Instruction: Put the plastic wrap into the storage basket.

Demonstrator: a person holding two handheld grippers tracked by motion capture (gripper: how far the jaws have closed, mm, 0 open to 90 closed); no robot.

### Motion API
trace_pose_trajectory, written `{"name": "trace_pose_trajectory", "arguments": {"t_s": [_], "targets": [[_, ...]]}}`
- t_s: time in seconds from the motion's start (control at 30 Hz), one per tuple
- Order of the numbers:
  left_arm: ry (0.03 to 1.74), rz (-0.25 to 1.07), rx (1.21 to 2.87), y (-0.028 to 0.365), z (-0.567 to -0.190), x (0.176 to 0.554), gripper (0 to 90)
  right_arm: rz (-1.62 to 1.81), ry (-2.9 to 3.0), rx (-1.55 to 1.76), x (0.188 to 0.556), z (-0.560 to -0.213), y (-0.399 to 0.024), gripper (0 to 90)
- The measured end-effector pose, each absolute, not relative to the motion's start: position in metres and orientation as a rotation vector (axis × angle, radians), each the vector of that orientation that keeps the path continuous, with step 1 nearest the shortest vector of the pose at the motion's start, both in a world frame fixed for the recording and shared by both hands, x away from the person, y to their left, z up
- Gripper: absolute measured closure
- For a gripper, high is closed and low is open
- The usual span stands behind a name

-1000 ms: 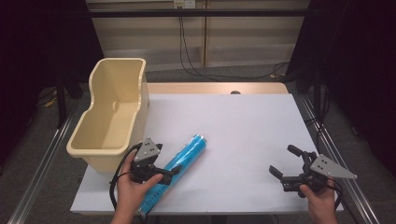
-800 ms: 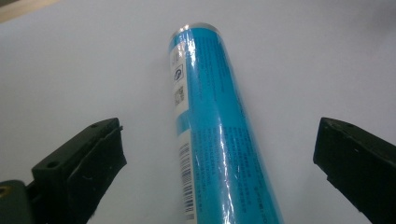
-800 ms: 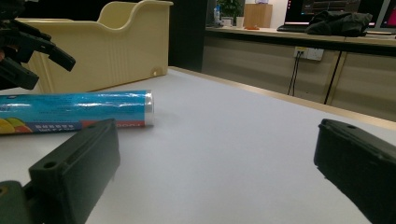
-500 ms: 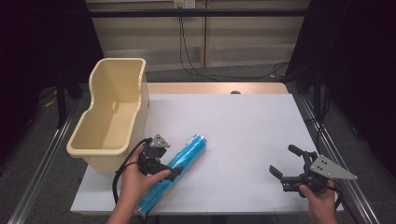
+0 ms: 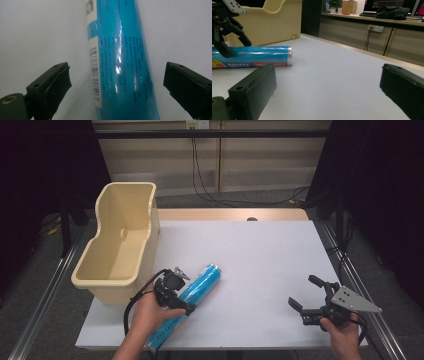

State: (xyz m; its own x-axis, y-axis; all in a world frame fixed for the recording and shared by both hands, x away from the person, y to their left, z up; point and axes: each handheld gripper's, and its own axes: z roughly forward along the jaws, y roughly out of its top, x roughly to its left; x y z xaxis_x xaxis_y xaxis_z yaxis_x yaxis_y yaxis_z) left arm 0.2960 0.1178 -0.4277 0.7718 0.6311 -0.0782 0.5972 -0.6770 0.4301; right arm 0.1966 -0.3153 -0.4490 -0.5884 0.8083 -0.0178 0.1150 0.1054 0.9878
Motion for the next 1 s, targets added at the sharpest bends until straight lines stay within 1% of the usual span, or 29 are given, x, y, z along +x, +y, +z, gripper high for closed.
{"name": "trace_pose_trajectory", "arguments": {"t_s": [0.27,0.4,0.47,0.53,0.6,0.67,0.7,0.77,1.0], "targets": [[0.949,0.077,2.55,0.115,-0.433,0.298,8.8,1.524,1.809,0.901,0.197,-0.449,-0.315,0.3],[0.95,0.041,2.59,0.111,-0.439,0.299,12.6,1.522,1.81,0.9,0.197,-0.449,-0.315,0.3],[0.958,0.035,2.596,0.11,-0.441,0.3,13.2,1.52,1.811,0.901,0.197,-0.449,-0.315,0.3],[0.953,0.029,2.612,0.11,-0.443,0.301,16.4,1.52,1.81,0.9,0.197,-0.449,-0.315,0.4],[0.949,0.029,2.619,0.108,-0.445,0.301,17.7,1.519,1.813,0.899,0.197,-0.449,-0.315,0.4],[0.953,0.018,2.625,0.107,-0.447,0.301,21.4,1.52,1.815,0.9,0.197,-0.449,-0.315,0.4],[0.938,0.013,2.634,0.107,-0.448,0.302,21.6,1.518,1.817,0.9,0.197,-0.449,-0.315,0.4],[0.95,0.01,2.625,0.105,-0.449,0.302,25.8,1.515,1.818,0.899,0.197,-0.449,-0.315,0.4],[0.974,0.013,2.625,0.103,-0.452,0.302,28.3,1.513,1.816,0.895,0.197,-0.449,-0.317,0.5]]}}
